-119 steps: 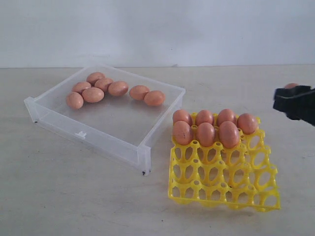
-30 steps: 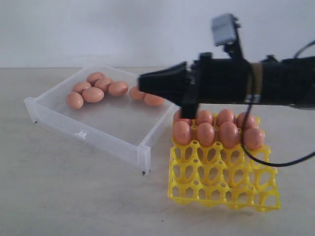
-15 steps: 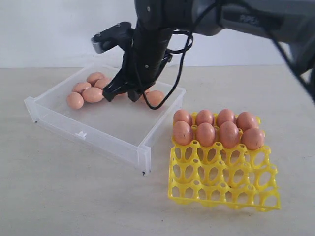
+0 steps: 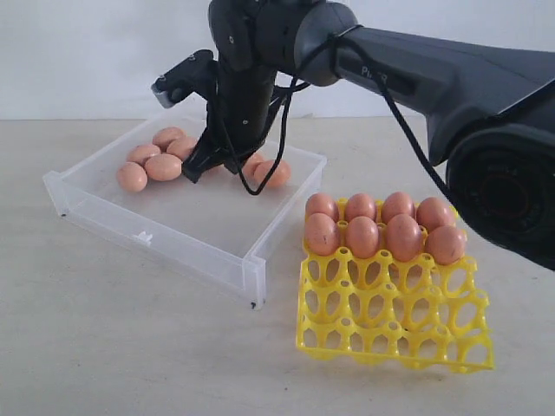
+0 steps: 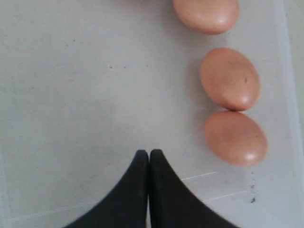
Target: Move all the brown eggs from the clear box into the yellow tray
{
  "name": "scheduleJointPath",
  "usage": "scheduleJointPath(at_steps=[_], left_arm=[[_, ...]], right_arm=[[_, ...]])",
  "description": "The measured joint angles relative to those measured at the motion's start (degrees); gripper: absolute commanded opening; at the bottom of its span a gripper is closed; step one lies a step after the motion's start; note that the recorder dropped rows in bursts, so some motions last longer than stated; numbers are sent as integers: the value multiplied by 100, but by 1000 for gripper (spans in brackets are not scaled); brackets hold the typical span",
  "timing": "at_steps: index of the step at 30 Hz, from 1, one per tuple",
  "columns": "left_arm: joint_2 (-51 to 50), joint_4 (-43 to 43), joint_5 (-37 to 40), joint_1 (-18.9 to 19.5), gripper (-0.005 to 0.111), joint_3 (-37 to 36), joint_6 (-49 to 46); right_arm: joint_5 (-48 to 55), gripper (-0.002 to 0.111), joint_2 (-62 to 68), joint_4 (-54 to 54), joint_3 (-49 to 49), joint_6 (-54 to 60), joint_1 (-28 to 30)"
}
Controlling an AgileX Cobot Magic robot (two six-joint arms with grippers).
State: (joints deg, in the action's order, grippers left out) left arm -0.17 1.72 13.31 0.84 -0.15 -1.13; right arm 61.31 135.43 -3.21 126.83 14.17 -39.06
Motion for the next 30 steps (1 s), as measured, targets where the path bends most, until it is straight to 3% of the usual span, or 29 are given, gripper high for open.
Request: scheduleJointPath(at_steps=[2, 6, 7, 11, 17, 30], left_arm=[[0, 0, 0, 0, -4, 0, 0], [0, 0, 0, 0, -4, 0, 0], [0, 0, 0, 0, -4, 0, 0], [0, 0, 0, 0, -4, 0, 0], [0, 0, 0, 0, -4, 0, 0], [0, 0, 0, 0, -4, 0, 0]], right_arm=[[-84, 16, 0, -38, 0, 387, 15], [56, 57, 22, -38, 11, 1531, 15], [132, 62, 47, -38, 11, 1935, 15], [32, 59, 152, -231, 11, 2837, 18], [-503, 59, 359, -697, 11, 3058, 170], [-528, 59, 638, -186, 11, 3915, 510]])
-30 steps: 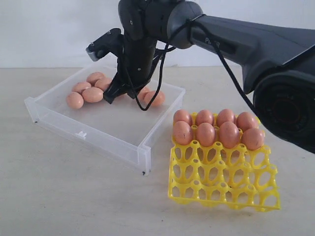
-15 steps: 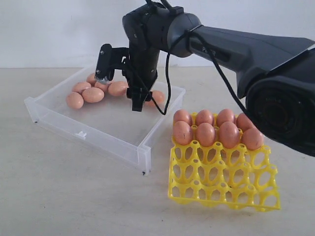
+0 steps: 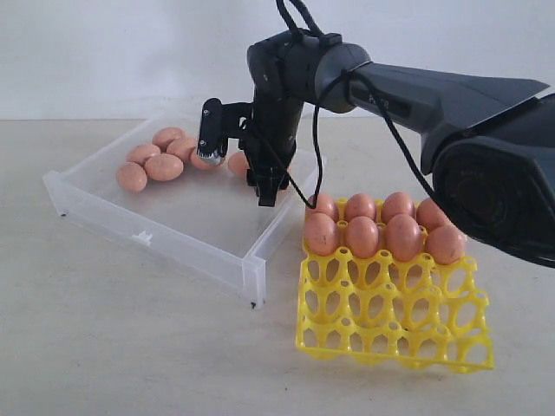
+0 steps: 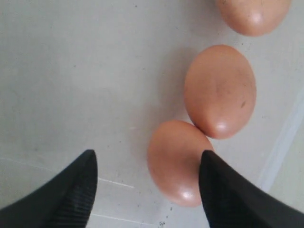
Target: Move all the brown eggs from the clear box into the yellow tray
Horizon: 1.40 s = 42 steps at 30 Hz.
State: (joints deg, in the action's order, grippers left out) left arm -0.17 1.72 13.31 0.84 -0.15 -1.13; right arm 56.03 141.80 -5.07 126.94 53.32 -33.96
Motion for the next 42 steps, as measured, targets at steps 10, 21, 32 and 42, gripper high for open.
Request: scheduleJointPath(at_steps=[10, 21, 32, 42], left_arm=[[0, 0, 0, 0, -4, 0, 0], [0, 0, 0, 0, -4, 0, 0], [0, 0, 0, 0, -4, 0, 0], [0, 0, 0, 0, -4, 0, 0]], right_arm=[[884, 59, -10, 654, 56, -12, 261], [1195, 59, -350, 1397, 32, 1374, 964], [358, 59, -350, 2490, 32, 3001, 1065], [291, 59, -17, 2942, 32, 3319, 1384]])
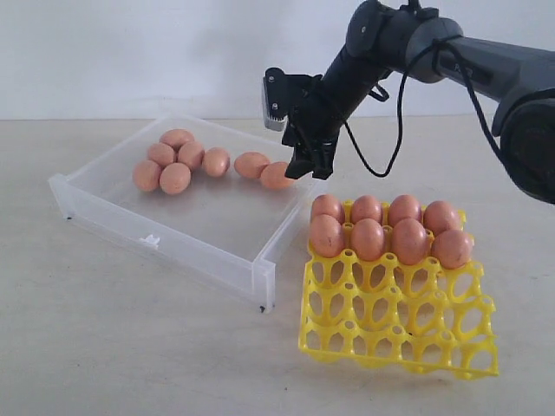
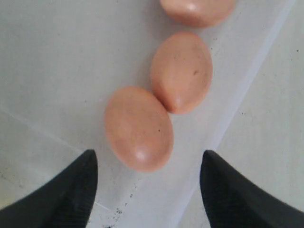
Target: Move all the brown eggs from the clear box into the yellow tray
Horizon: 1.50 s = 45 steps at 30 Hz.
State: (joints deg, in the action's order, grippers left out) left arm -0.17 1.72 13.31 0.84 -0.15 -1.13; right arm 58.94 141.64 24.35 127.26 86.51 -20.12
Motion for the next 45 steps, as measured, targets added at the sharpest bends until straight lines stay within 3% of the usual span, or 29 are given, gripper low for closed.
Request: scheduleJointPath(at_steps=[11, 23, 30, 38, 43, 45], left_arm=[[0, 0, 0, 0, -4, 0, 0], [0, 0, 0, 0, -4, 0, 0], [0, 0, 0, 0, -4, 0, 0], [0, 0, 0, 0, -4, 0, 0], [0, 0, 0, 0, -4, 0, 0], [0, 0, 0, 0, -4, 0, 0]], right_arm=[[63, 59, 131, 438, 10, 737, 121], [-38, 59, 194, 418, 0, 759, -19], [-261, 36, 134, 79, 0, 557, -120], [261, 32, 85, 118, 0, 148, -120], [418, 0, 2, -533, 0, -1397, -133], [288, 0, -11, -637, 0, -1812, -107]])
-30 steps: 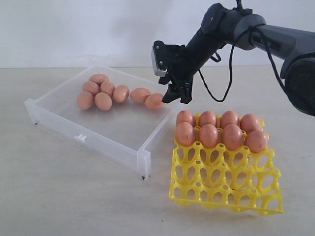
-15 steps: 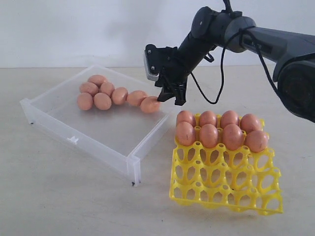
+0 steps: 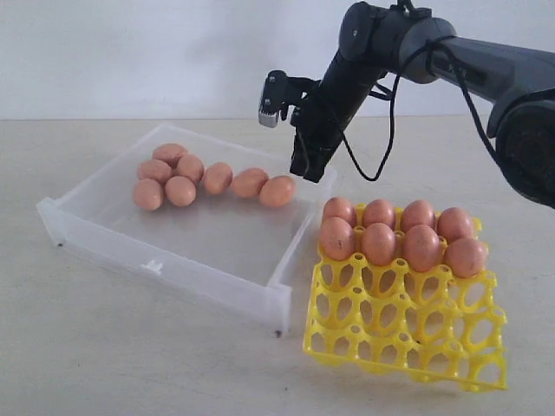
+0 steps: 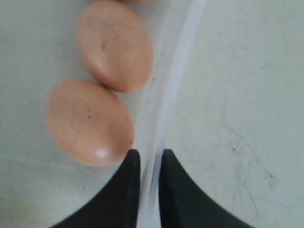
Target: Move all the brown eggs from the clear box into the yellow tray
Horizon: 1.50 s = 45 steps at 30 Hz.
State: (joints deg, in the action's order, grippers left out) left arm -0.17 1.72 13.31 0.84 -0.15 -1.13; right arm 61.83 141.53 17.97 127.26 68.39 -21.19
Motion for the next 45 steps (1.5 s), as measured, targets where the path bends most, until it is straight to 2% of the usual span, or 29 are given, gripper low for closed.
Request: scheduleJointPath(at_steps=[10, 13, 18, 20, 23, 27, 28, 29, 30, 31, 33, 34, 35, 37, 40, 42, 45], left_arm=[[0, 0, 0, 0, -4, 0, 0], [0, 0, 0, 0, -4, 0, 0], [0, 0, 0, 0, -4, 0, 0], [0, 0, 0, 0, -4, 0, 0], [0, 0, 0, 0, -4, 0, 0], [0, 0, 0, 0, -4, 0, 0], [0, 0, 0, 0, -4, 0, 0], [0, 0, 0, 0, -4, 0, 0], [0, 0, 0, 0, -4, 0, 0], [0, 0, 0, 0, -4, 0, 0], [0, 0, 0, 0, -4, 0, 0], [0, 0, 0, 0, -4, 0, 0], [0, 0, 0, 0, -4, 0, 0], [0, 0, 0, 0, -4, 0, 0], [0, 0, 0, 0, -4, 0, 0], [0, 0, 0, 0, -4, 0, 0], [0, 0, 0, 0, -4, 0, 0]], right_arm=[[-291, 3, -168, 583, -32, -143, 150], [-315, 21, -177, 708, -32, -166, 150], [-394, 81, -214, 829, -34, -454, 150], [-514, 100, -225, 838, -34, -533, 150], [-1019, 102, -225, 838, -34, -1122, 150], [-609, 102, -407, 604, -12, -1870, 158], [-473, 102, -456, 374, -12, -2040, 158], [-259, 97, -533, -220, -4, -2587, 158], [-93, 87, -556, -783, -4, -3332, 172], [30, 65, -556, -1103, -4, -3911, 216], [337, 9, -556, -1472, -4, -4966, 346], [543, 3, -556, -1544, -4, -5263, 412], [662, 6, -556, -1573, -4, -5439, 459], [767, 5, -556, -1591, -4, -5743, 526], [790, 0, -750, -875, -14, -5635, 508], [790, 0, -914, -558, -14, -5460, 366], [765, 0, -1207, -729, -73, -5268, -116]])
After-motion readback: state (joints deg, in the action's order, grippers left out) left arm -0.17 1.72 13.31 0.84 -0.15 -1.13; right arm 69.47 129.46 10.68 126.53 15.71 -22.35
